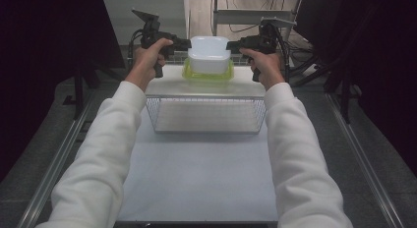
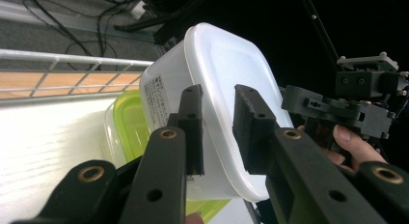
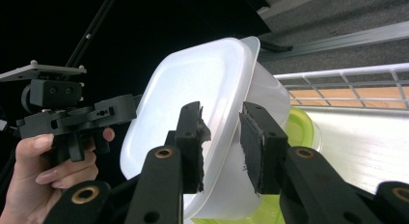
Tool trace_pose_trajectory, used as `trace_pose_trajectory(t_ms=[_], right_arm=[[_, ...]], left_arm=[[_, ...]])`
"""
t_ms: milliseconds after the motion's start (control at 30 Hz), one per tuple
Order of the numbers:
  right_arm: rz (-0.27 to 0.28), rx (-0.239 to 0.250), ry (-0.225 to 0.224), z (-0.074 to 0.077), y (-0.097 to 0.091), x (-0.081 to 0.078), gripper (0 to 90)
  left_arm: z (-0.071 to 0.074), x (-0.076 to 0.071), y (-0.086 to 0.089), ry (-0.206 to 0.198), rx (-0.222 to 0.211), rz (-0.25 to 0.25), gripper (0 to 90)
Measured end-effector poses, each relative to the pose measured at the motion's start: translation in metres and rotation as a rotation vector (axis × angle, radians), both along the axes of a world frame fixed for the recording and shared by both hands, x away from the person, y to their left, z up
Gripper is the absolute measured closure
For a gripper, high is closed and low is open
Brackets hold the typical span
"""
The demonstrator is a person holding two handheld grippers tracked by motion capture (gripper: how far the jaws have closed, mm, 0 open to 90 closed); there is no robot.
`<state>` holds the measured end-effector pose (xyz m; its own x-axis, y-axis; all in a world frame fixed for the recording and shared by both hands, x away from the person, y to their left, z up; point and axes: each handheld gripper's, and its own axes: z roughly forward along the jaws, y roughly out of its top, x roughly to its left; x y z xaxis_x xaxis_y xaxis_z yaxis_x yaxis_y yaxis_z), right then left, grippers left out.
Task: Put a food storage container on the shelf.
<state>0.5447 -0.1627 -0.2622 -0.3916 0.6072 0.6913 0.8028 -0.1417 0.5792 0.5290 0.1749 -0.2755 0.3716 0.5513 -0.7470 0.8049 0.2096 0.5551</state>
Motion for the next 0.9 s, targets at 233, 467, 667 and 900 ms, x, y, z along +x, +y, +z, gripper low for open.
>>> trace_pose_trajectory(t_ms=[233,467,667,900], right_arm=[[-0.010,-0.041,-0.120,0.009,-0.001,-0.010,51.6],[0.043,-0.137,-0.284,0.025,-0.002,-0.035,38.1],[0.074,-0.200,-0.375,0.023,-0.012,-0.060,31.6],[0.124,-0.267,-0.482,0.013,-0.034,-0.106,29.8]], left_arm=[[0.013,-0.015,0.000,-0.123,0.045,0.033,61.0],[0.021,-0.043,0.009,-0.222,0.106,0.035,45.1],[0.016,-0.079,0.018,-0.282,0.137,0.010,39.5],[0.003,-0.122,0.022,-0.346,0.194,-0.034,36.1]])
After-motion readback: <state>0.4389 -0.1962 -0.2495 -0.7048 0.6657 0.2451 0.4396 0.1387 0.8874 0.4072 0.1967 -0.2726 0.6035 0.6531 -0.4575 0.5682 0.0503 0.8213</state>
